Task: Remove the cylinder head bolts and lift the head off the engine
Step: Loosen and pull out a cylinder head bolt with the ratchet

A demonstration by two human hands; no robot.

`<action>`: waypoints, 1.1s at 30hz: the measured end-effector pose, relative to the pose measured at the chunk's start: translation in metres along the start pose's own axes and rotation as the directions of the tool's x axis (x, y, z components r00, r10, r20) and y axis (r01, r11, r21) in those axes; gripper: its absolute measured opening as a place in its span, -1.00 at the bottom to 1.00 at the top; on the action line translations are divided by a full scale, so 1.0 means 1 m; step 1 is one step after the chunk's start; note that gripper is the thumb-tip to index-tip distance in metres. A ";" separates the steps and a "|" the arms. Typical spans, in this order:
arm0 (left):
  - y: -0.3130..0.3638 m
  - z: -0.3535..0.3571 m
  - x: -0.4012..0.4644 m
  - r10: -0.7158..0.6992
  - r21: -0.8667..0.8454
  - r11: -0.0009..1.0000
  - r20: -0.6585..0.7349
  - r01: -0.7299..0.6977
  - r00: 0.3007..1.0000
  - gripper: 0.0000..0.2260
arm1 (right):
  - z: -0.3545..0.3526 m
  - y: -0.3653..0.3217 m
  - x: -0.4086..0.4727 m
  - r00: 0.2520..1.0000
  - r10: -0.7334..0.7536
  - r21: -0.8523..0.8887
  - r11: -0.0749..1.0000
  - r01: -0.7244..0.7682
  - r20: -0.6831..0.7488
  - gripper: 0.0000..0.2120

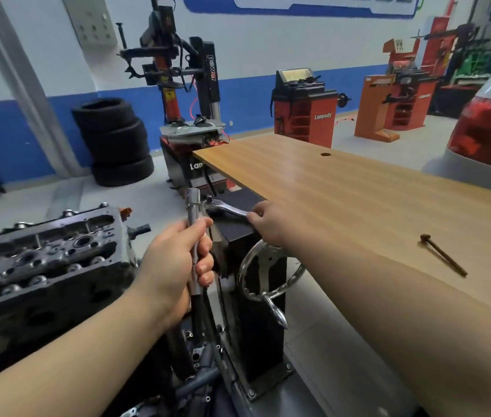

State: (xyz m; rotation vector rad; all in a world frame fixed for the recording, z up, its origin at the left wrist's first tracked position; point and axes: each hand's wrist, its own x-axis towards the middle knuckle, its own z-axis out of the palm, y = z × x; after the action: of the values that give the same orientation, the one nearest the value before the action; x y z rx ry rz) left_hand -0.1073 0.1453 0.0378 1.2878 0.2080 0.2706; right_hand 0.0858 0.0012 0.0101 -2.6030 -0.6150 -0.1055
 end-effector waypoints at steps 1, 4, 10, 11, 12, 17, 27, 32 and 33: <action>0.004 -0.007 -0.002 0.005 -0.003 1.000 -0.008 -0.005 1.000 -0.80 | 0.000 -0.004 0.005 0.999 0.009 -0.028 1.000 -0.008 0.043 -0.64; 0.008 -0.024 -0.008 0.002 0.003 1.000 -0.026 -0.001 1.000 -0.81 | -0.005 -0.013 0.017 0.986 -0.010 -0.177 0.983 0.040 0.166 -0.63; 0.003 -0.031 -0.018 -0.012 -0.030 0.999 -0.037 0.011 0.999 -0.83 | 0.002 -0.025 0.028 0.986 0.012 -0.331 0.943 0.045 0.167 -0.70; 0.003 -0.032 -0.019 -0.011 -0.037 0.999 -0.031 0.009 0.999 -0.83 | 0.003 -0.025 0.029 0.987 0.002 -0.307 0.951 0.048 0.162 -0.71; 0.004 -0.033 -0.020 -0.007 -0.038 0.999 -0.022 0.006 1.000 -0.82 | 0.003 -0.022 0.030 0.989 -0.001 -0.230 0.973 0.035 0.149 -0.72; 0.007 -0.036 -0.017 -0.013 -0.048 0.999 0.006 0.013 1.000 -0.81 | -0.031 0.079 0.000 0.937 0.224 -0.166 0.947 -0.274 -0.268 -0.64; -0.029 0.010 0.002 -0.061 -0.033 0.997 0.069 0.063 0.996 -0.86 | -0.076 0.300 -0.124 0.634 0.663 -0.200 0.612 -0.765 -0.397 -0.72; -0.038 0.030 0.008 -0.070 -0.051 0.996 0.100 0.075 0.993 -0.84 | -0.070 0.290 -0.104 0.805 0.509 -0.162 0.805 -0.571 -0.306 -0.70; -0.039 0.032 0.009 -0.070 -0.053 0.996 0.101 0.075 0.992 -0.85 | -0.066 0.288 -0.100 0.836 0.461 -0.176 0.834 -0.523 -0.298 -0.69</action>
State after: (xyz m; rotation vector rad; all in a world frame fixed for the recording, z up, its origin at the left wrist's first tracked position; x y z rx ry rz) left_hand -0.0862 0.1092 0.0084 1.2311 0.1611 0.1493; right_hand 0.1251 -0.2979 -0.0689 -2.8390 0.1899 -0.3499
